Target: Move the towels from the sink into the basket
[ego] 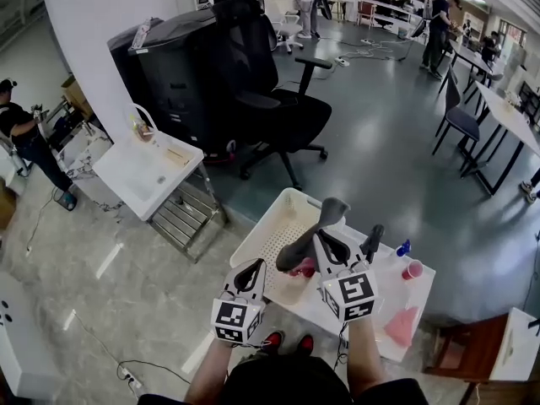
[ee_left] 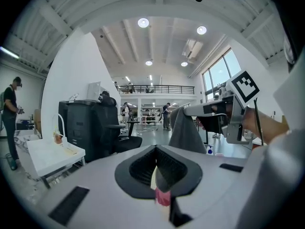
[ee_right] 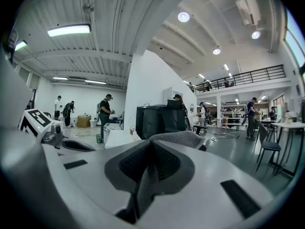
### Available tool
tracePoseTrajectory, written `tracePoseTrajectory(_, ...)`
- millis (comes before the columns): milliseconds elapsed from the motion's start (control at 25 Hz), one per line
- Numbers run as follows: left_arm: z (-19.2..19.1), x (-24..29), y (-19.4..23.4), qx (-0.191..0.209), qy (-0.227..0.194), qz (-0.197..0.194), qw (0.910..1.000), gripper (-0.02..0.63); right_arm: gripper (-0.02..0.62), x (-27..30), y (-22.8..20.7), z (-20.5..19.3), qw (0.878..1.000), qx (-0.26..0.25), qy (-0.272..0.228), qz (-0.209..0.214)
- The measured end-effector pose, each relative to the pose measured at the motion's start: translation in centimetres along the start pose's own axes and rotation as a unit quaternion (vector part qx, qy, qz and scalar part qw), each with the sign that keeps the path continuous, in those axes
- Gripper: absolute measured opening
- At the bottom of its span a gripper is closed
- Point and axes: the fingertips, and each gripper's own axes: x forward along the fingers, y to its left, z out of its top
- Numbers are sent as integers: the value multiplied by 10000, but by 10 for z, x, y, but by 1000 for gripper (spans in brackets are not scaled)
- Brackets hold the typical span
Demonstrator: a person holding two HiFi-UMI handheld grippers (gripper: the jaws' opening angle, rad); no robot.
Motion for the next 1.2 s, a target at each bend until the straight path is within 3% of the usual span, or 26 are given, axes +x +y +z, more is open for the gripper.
tracePoseTrajectory(400, -19, -16, 27, -130, 159, 270, 9994, 8, 40, 31, 33, -40, 9989, 92, 389, 239)
tracePoseTrajectory(1200, -70, -5, 36, -430, 676, 61, 9968, 8, 40, 50, 59, -155, 9854, 682, 1497, 426)
